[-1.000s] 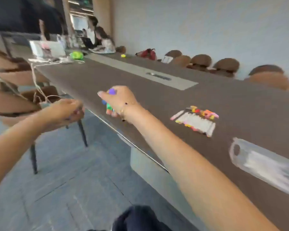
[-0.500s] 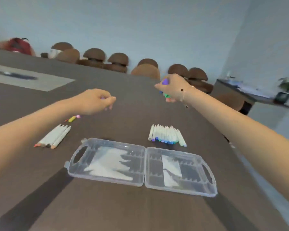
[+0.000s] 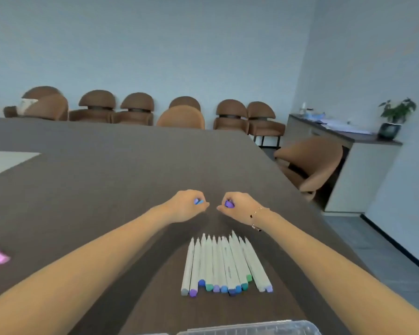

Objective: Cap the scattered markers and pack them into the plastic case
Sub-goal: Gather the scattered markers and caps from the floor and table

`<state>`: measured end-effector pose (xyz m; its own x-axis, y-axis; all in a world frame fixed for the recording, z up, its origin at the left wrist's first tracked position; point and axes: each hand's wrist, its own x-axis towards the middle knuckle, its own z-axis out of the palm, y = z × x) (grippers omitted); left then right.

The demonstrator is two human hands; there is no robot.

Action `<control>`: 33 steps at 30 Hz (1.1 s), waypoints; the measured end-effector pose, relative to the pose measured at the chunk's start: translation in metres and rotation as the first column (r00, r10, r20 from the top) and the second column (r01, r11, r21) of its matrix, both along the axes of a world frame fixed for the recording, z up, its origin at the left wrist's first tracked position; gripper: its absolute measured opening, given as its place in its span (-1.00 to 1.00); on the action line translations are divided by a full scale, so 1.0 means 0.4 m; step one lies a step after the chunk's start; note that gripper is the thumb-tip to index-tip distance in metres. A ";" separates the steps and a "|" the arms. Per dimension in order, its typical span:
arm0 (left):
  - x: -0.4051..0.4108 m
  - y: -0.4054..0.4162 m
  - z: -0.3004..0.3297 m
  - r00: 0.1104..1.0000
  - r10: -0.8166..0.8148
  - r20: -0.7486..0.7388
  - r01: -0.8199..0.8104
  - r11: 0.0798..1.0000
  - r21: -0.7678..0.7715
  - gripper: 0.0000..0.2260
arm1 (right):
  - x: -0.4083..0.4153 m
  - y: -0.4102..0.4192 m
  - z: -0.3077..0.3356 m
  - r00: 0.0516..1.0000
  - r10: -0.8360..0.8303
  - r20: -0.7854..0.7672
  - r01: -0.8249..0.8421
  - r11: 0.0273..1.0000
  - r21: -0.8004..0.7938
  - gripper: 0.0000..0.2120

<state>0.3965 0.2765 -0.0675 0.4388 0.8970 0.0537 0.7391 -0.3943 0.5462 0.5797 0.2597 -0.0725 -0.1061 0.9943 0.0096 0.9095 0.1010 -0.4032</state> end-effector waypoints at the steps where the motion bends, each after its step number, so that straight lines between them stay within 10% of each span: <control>1: 0.010 0.022 -0.015 0.999 -0.016 0.030 0.017 1.000 -0.021 -0.82 | 0.003 0.020 -0.015 1.000 -0.009 -0.015 0.009 1.000 0.000 -0.83; 15: -0.002 0.057 -0.133 0.969 -0.205 0.137 0.184 0.971 0.151 -0.76 | 0.008 0.048 -0.096 0.968 0.129 -0.215 -0.121 0.991 0.051 -0.86; 33: 0.011 0.056 -0.133 0.951 -0.256 0.175 0.263 0.965 -0.020 -0.64 | 0.068 0.022 -0.097 0.920 0.086 -0.383 -0.098 0.995 -0.013 -0.71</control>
